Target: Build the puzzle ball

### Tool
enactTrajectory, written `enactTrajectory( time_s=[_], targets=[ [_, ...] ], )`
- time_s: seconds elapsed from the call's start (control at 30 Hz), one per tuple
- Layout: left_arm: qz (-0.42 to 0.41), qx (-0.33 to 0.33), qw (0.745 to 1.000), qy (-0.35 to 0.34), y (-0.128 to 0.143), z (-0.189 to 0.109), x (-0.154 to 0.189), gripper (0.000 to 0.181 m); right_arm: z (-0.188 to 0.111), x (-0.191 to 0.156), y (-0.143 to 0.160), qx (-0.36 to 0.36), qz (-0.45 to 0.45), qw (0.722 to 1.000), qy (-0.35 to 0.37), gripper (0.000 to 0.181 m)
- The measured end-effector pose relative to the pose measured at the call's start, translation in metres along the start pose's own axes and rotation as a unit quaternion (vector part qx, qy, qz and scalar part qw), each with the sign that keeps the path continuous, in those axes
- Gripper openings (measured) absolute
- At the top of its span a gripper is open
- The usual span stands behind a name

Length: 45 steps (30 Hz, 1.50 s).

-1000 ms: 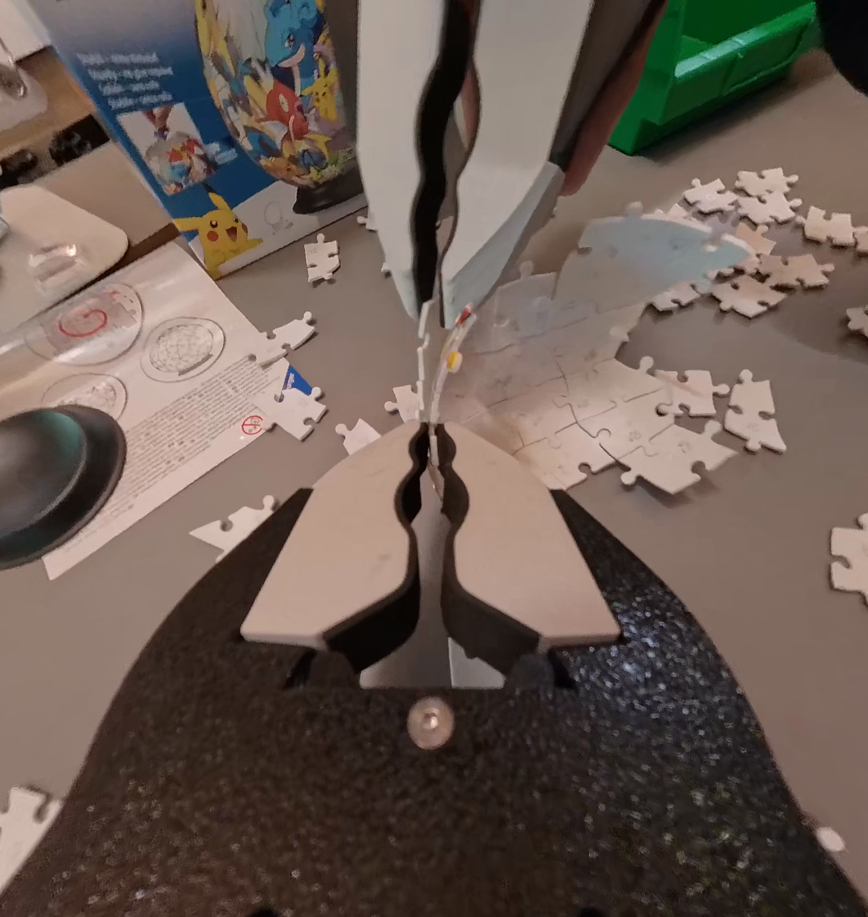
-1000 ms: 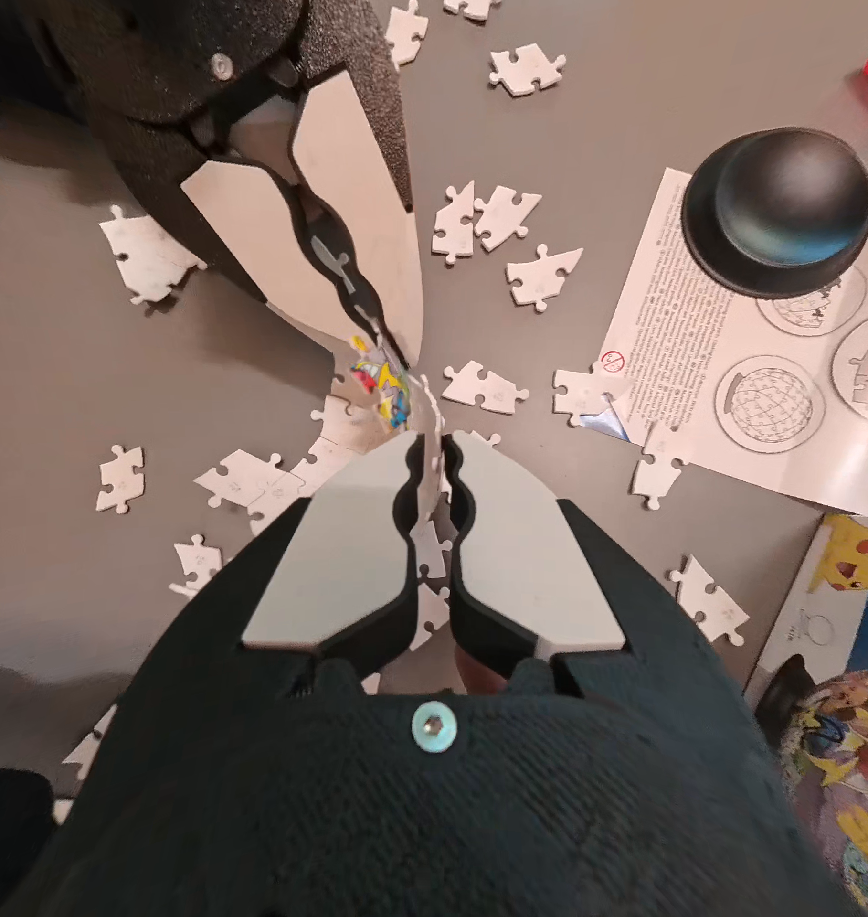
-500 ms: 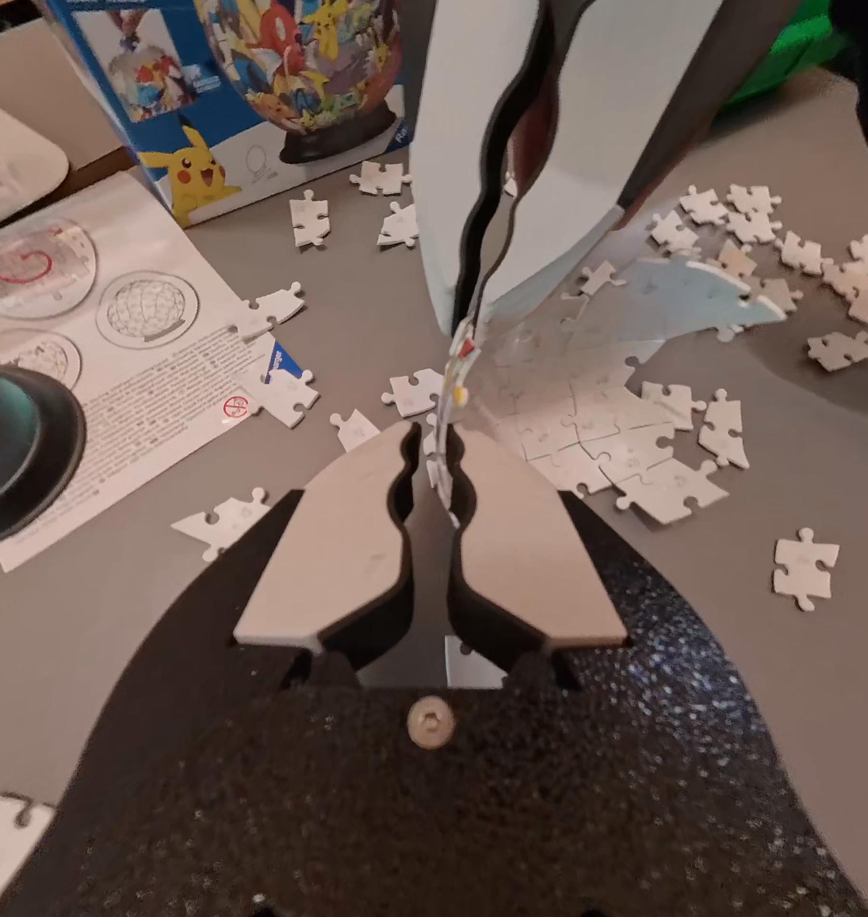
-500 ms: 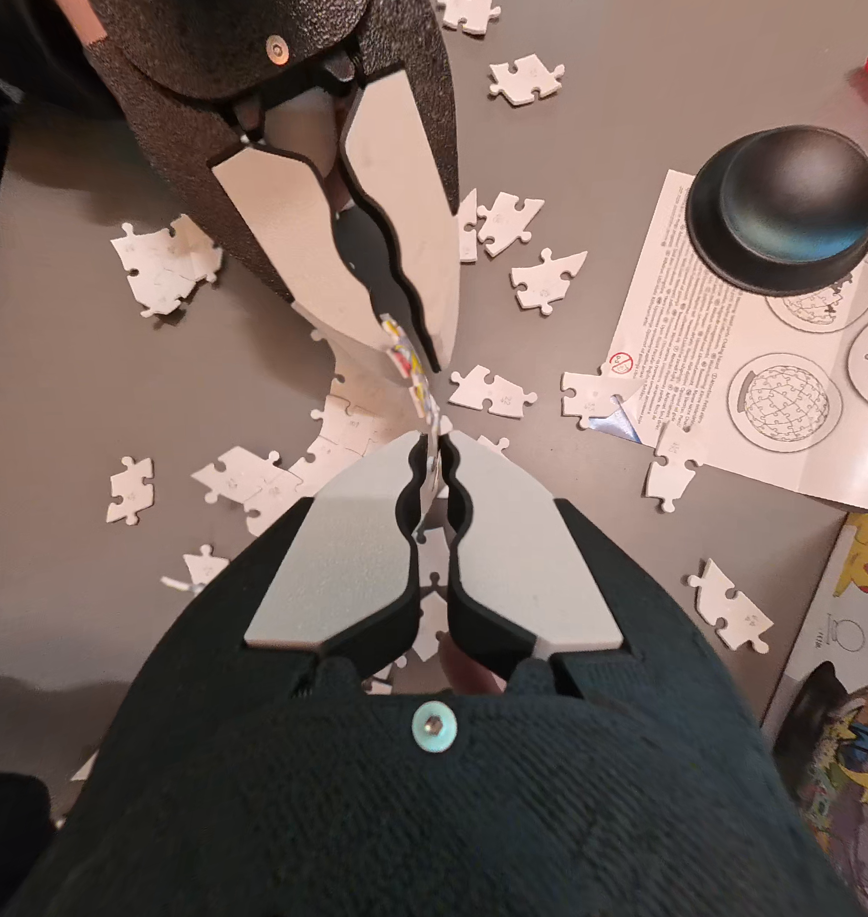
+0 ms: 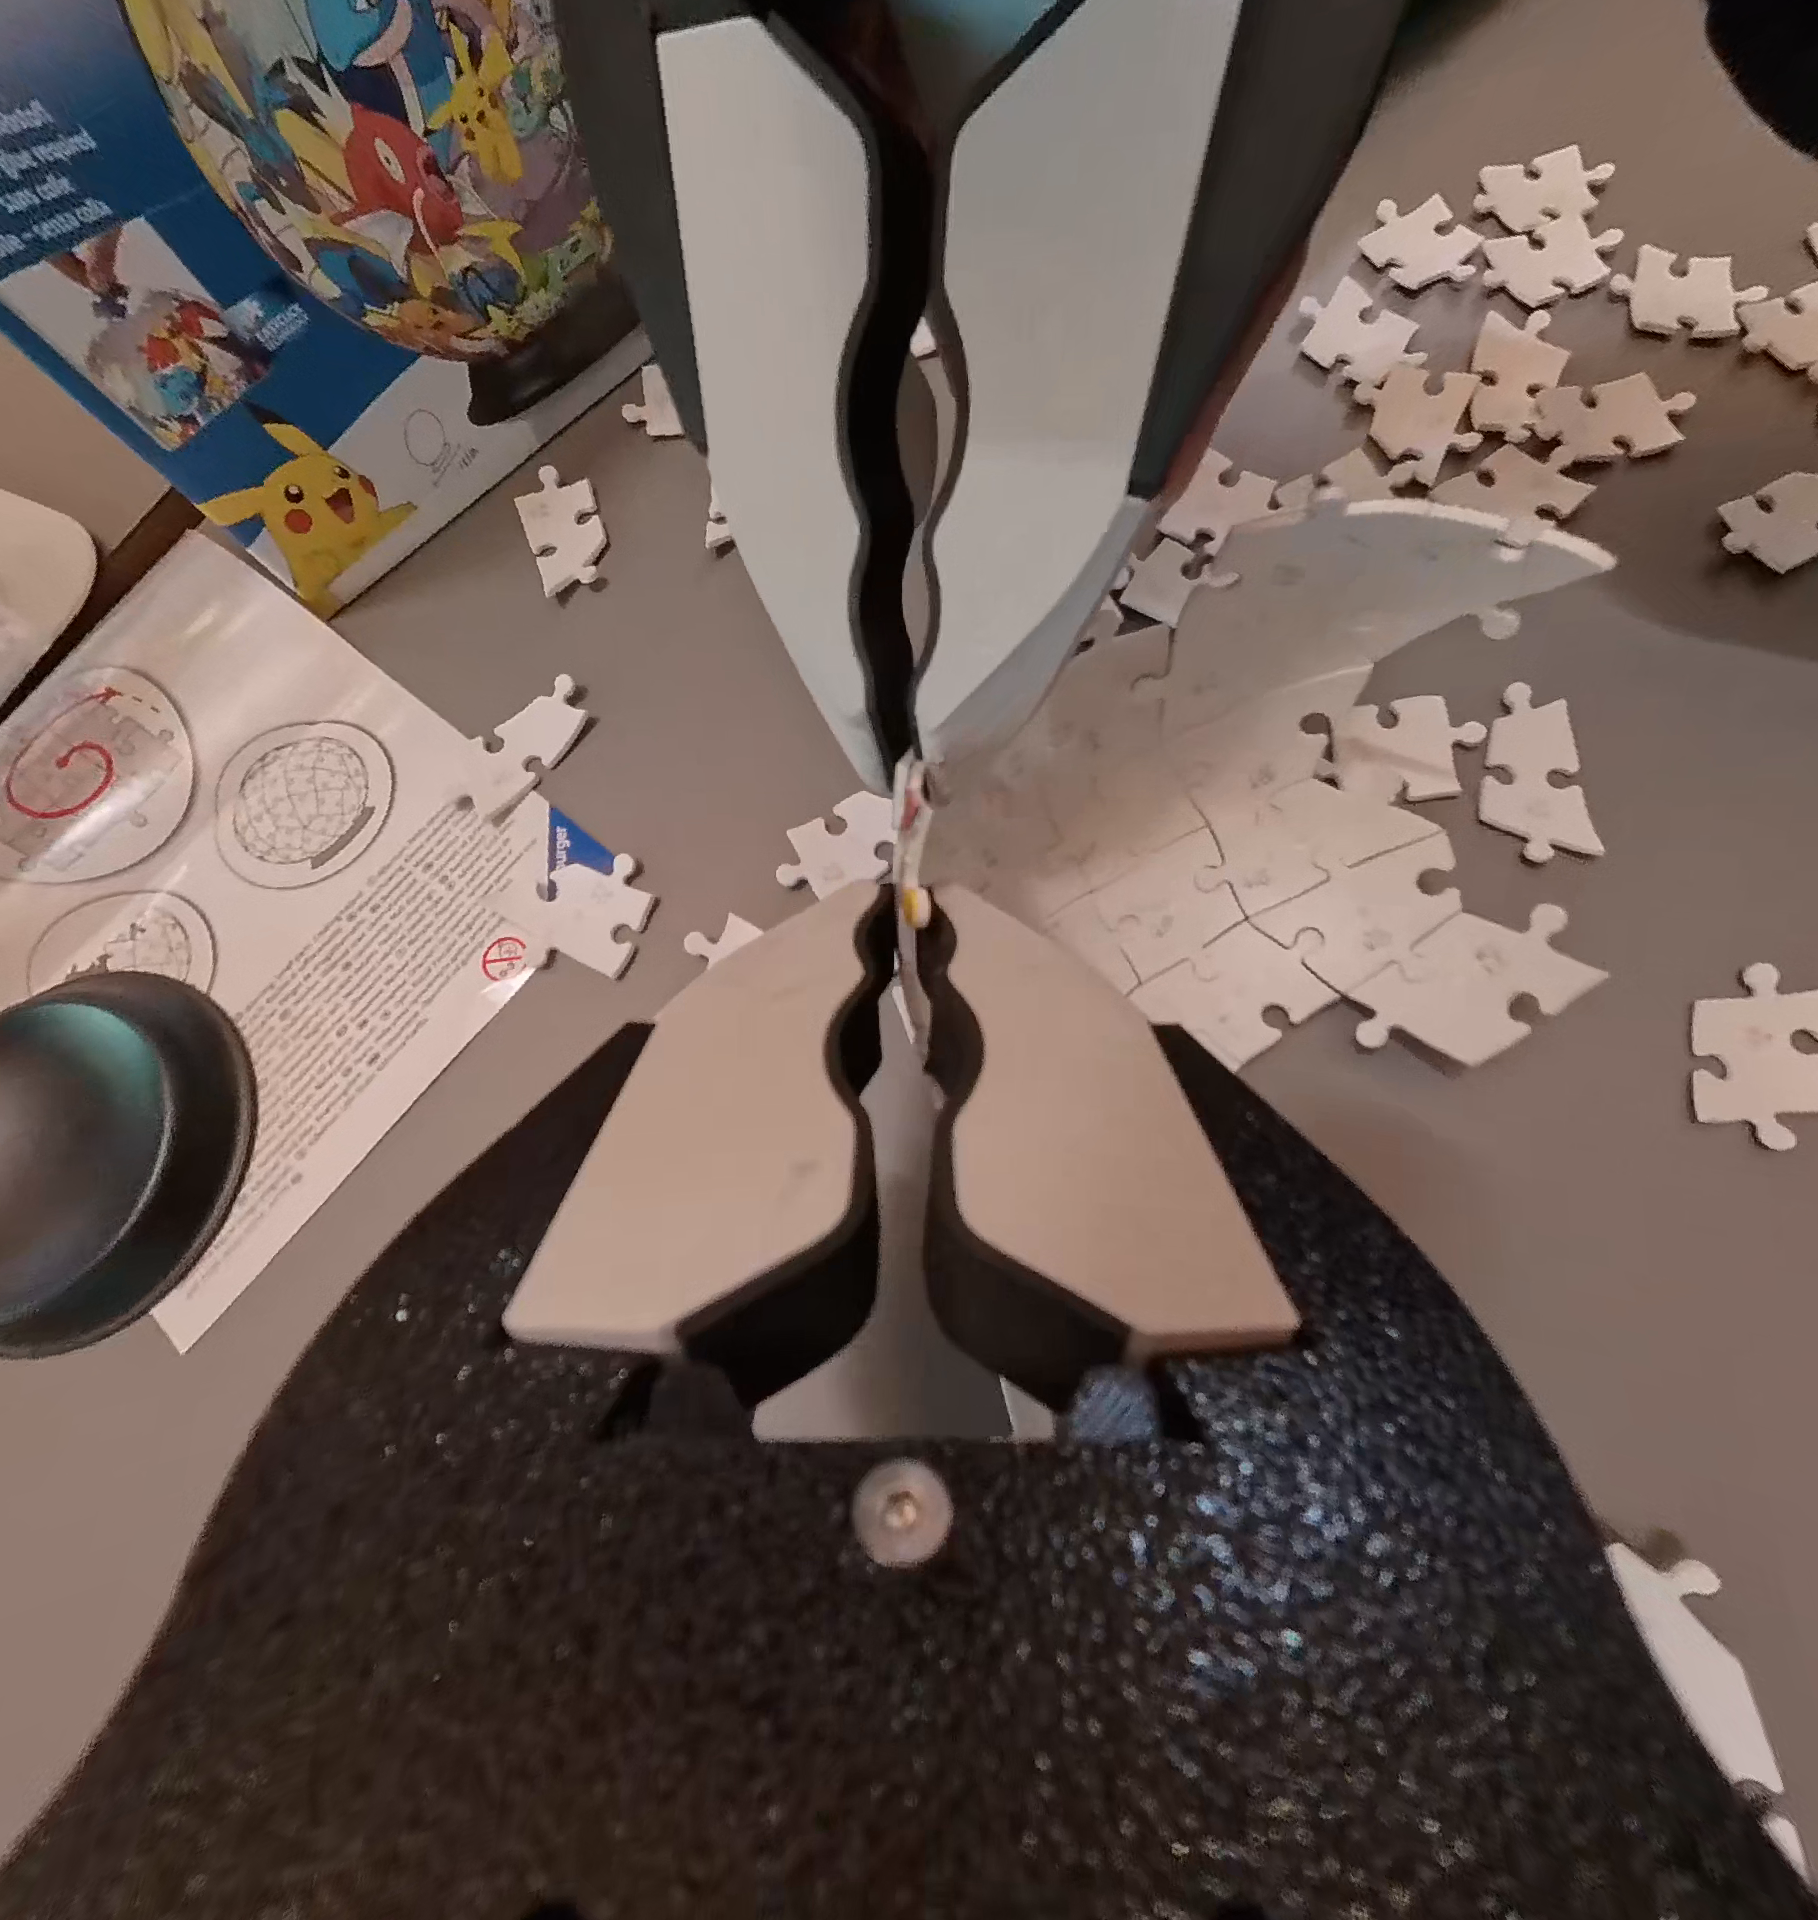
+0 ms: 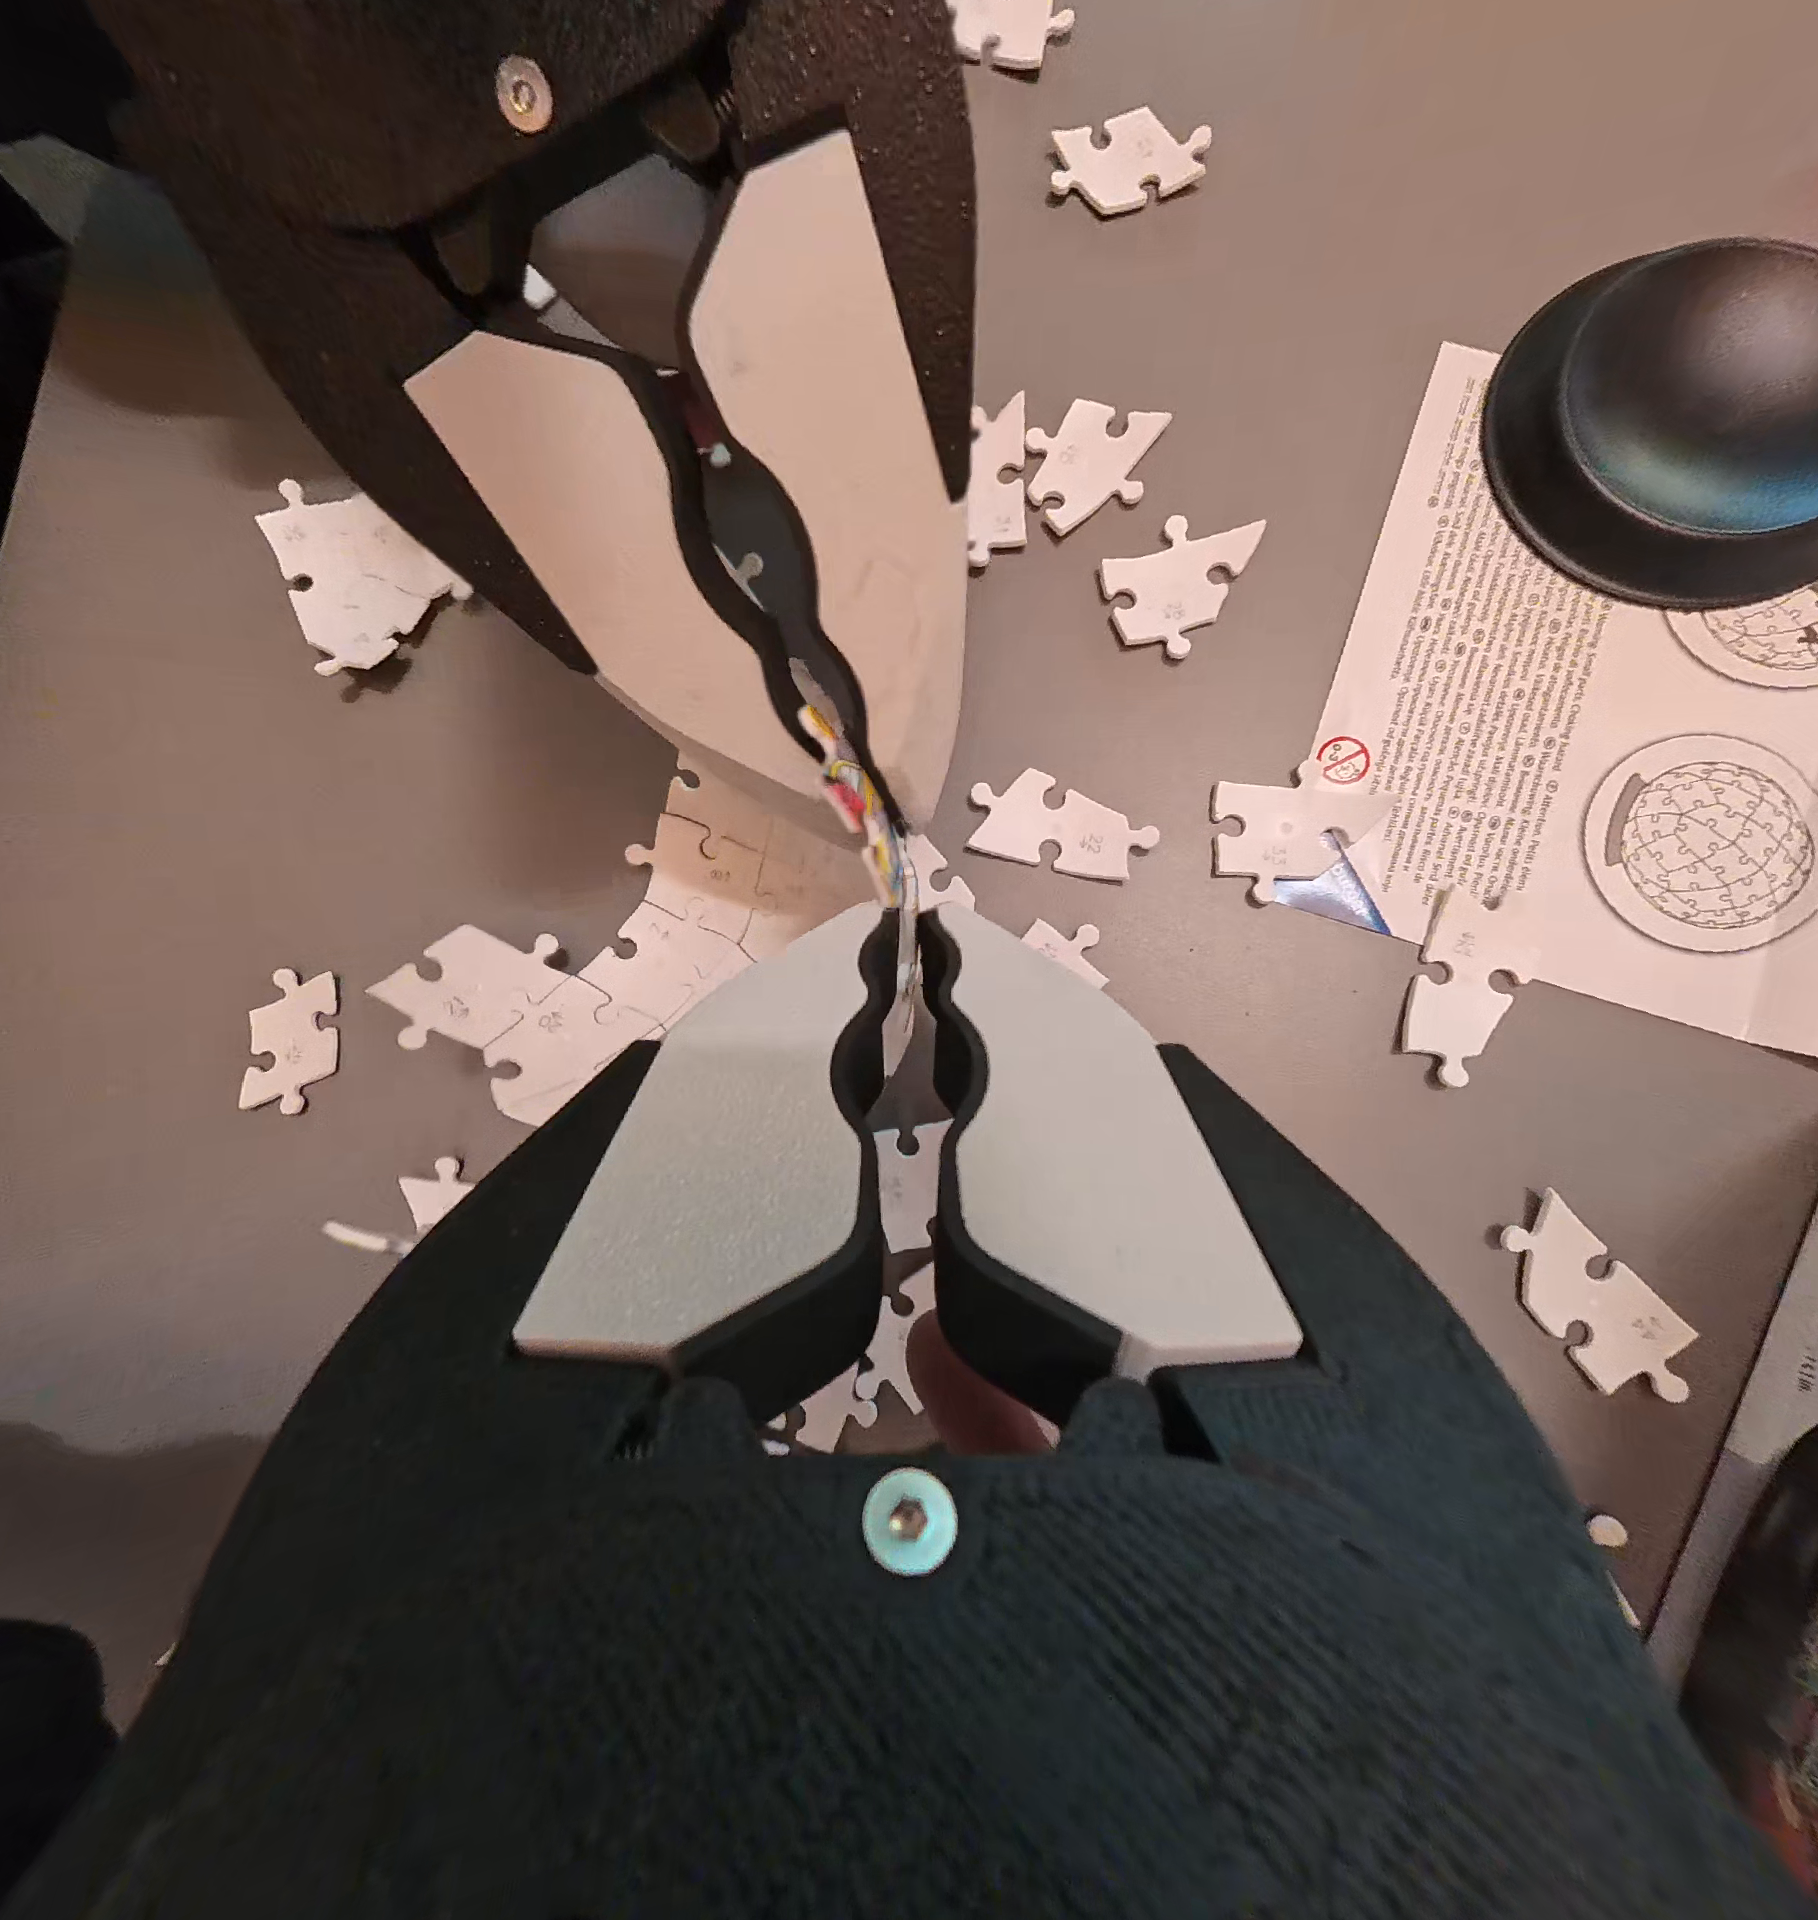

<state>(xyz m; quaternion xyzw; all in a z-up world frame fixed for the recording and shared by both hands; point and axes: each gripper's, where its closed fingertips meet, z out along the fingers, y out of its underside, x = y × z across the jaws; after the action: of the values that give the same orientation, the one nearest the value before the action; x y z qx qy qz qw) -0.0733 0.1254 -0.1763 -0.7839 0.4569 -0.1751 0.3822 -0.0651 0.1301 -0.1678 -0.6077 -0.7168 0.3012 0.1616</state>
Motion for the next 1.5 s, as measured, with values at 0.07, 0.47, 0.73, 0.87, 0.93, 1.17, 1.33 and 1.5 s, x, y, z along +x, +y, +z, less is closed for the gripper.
enactTrajectory(
  time_s=[0.07, 0.47, 0.73, 0.87, 0.93, 1.17, 1.33, 1.5],
  targets=[
    [0.002, -0.001, 1.0, 0.003, -0.001, 0.001, 0.0, 0.003, -0.001, 0.0, 0.0, 0.003, 0.005, 1.0, -0.001, 0.004],
    [-0.02, 0.004, 1.0, 0.002, 0.001, 0.003, -0.007, 0.002, -0.013, 0.014, 0.011, 0.002, 0.067, 0.997, 0.032, 0.023],
    [-0.076, 0.005, 0.997, 0.031, 0.009, 0.005, -0.009, 0.002, -0.01, 0.013, 0.002, -0.001, 0.111, 0.993, -0.026, 0.027],
    [-0.122, -0.013, 0.992, 0.042, 0.015, 0.007, -0.011, 0.002, -0.008, 0.018, 0.006, -0.024, 0.125, 0.991, -0.038, 0.027],
    [-0.153, -0.02, 0.987, 0.045, 0.019, 0.008, -0.013, 0.002, -0.007, 0.022, 0.003, -0.022, 0.127, 0.991, -0.042, 0.024],
    [-0.233, -0.028, 0.967, 0.097, 0.025, 0.009, -0.009, 0.002, 0.009, 0.019, 0.003, -0.045, 0.12, 0.987, -0.094, 0.015],
    [-0.243, -0.038, 0.964, 0.096, 0.029, 0.009, -0.01, 0.002, 0.016, 0.013, 0.0, -0.041, 0.115, 0.985, -0.124, 0.013],
    [-0.262, -0.047, 0.958, 0.105, 0.033, 0.009, -0.007, 0.003, 0.019, 0.01, 0.002, -0.058, 0.118, 0.981, -0.14, 0.012]
  ],
)
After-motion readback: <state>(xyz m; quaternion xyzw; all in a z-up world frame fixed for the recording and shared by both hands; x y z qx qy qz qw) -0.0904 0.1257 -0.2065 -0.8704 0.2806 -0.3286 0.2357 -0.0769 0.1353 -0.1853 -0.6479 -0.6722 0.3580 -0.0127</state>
